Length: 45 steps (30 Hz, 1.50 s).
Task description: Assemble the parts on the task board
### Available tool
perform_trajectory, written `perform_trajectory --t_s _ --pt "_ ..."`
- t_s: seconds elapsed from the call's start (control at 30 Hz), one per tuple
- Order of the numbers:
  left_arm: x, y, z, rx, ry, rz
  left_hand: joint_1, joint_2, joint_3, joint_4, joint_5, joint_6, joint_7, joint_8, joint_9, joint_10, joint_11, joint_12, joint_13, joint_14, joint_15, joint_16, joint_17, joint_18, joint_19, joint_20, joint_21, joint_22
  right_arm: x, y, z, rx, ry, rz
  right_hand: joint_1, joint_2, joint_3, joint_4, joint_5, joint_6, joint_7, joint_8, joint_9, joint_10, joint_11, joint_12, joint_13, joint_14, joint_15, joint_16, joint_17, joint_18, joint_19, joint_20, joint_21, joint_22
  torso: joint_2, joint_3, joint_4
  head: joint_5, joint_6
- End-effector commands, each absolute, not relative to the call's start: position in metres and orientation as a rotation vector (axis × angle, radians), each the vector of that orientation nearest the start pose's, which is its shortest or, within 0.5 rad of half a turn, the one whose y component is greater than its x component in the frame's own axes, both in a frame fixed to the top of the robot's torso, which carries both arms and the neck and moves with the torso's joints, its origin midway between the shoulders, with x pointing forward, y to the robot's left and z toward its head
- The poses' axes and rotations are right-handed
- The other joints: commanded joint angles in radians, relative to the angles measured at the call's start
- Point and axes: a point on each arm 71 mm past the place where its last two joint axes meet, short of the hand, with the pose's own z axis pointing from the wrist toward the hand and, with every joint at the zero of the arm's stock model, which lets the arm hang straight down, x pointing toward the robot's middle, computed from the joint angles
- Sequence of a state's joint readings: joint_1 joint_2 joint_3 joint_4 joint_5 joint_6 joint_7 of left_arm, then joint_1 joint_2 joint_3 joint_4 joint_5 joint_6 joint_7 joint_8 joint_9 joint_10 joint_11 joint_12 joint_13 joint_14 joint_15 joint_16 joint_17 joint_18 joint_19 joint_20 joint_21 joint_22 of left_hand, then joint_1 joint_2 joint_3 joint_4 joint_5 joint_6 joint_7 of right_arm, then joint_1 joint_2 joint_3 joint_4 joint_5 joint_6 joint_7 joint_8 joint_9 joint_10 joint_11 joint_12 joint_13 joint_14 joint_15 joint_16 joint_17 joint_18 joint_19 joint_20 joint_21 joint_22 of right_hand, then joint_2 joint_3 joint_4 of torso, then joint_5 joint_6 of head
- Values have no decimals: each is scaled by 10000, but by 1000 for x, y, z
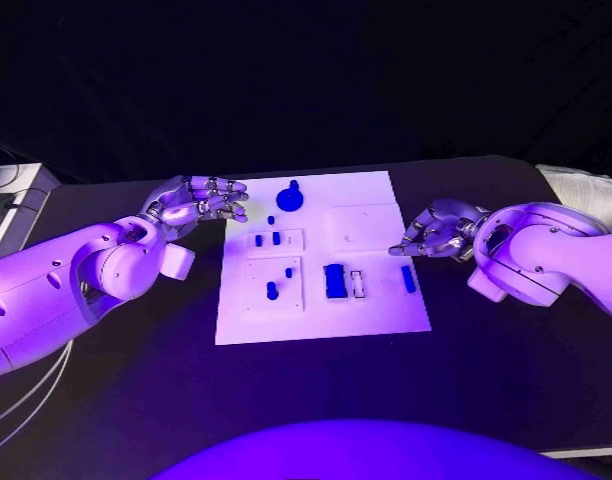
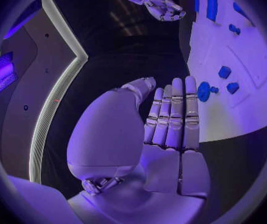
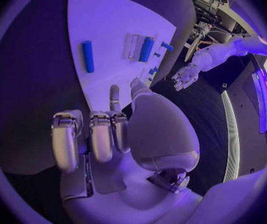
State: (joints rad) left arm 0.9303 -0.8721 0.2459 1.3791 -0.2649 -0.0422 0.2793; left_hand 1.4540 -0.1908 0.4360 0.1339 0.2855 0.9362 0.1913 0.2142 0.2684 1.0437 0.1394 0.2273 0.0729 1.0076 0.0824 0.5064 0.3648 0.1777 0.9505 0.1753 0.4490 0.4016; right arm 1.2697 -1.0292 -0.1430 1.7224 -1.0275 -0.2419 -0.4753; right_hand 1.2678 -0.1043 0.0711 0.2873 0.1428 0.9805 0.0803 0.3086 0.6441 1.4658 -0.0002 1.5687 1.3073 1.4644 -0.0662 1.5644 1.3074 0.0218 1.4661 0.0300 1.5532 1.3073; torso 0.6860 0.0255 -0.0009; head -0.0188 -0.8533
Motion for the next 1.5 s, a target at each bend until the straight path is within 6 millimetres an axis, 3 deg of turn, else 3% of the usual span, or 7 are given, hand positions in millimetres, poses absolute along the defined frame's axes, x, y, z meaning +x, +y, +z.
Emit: perform_trajectory --t_s 0.03,0.23,0.63,1.17,1.33,1.43,1.5 --pt "491 259 -222 -10496 15444 -15766 -53 26 34 46 25 -22 8 -46 -13 21 20 -44 2 -57 60 -55 19 6 -46 50 -60 -27 441 -265 -207 3131 21686 3809 14 -34 33 23 -347 22 81 -153 -98 1049 101 21 2635 1064 88 64 2634 -191 1020 123 32 2599 -1 -11 -19 -75 23" --pt "491 259 -222 -10446 15341 -15823 -392 -132 -222 395 -432 -72 4 -51 -21 56 34 -3 36 -381 147 15 216 14 -195 230 -559 -349 442 -275 -210 2221 21939 2761 -132 -16 14 41 -539 313 30 -163 -126 1049 70 21 2635 1064 75 64 2634 -190 1019 139 28 2597 -6 -9 -26 -145 59" --pt "491 258 -222 -10436 15347 -15921 -371 -122 -244 427 -477 -62 -9 -39 -16 47 29 2 41 -396 142 57 255 30 -147 243 -620 -401 438 -261 -223 1545 22006 2562 -643 -15 -108 69 -414 585 -79 -71 19 1049 -24 21 2635 1064 -5 64 2634 -188 1016 85 15 2594 11 3 -6 -149 38" --pt "490 259 -221 -10451 15371 -15898 -369 -121 -246 430 -479 -61 -11 -38 -16 44 28 1 41 -396 141 62 259 32 -140 243 -626 -405 442 -252 -236 753 21687 2061 -677 64 -67 37 -358 662 -123 -20 89 1049 -60 21 2635 1064 -29 64 2634 -186 1014 65 5 2592 11 14 -9 -117 -39" --pt "490 259 -222 -10452 15374 -15897 -369 -121 -246 430 -479 -61 -11 -38 -16 44 28 1 41 -396 141 62 259 32 -140 243 -626 -405 441 -248 -240 563 21663 2040 -434 49 31 -6 -330 651 -146 -8 152 1049 -86 21 2635 1064 -58 64 2634 -180 1008 39 -26 2584 5 5 -13 -119 -50" --pt "490 259 -222 -10452 15384 -15903 -354 -115 -252 441 -482 -60 -11 -35 -15 31 27 -2 41 -401 139 80 275 38 -113 245 -647 -425 440 -245 -241 425 21626 2050 465 100 569 -250 -169 551 -186 -74 206 1049 -127 21 2635 1064 -98 64 2634 -182 1010 0 -15 2587 1 4 -16 -124 -54" --pt "490 259 -222 -10453 15389 -15904 -354 -115 -252 441 -482 -60 -11 -35 -15 31 27 -2 41 -401 139 80 275 38 -113 245 -647 -425 440 -244 -242 338 21635 2056 902 -58 909 -408 159 537 -182 -132 201 1049 -129 21 2635 1064 -105 64 2634 -182 1011 -16 -12 2587 1 0 -10 -135 -64"
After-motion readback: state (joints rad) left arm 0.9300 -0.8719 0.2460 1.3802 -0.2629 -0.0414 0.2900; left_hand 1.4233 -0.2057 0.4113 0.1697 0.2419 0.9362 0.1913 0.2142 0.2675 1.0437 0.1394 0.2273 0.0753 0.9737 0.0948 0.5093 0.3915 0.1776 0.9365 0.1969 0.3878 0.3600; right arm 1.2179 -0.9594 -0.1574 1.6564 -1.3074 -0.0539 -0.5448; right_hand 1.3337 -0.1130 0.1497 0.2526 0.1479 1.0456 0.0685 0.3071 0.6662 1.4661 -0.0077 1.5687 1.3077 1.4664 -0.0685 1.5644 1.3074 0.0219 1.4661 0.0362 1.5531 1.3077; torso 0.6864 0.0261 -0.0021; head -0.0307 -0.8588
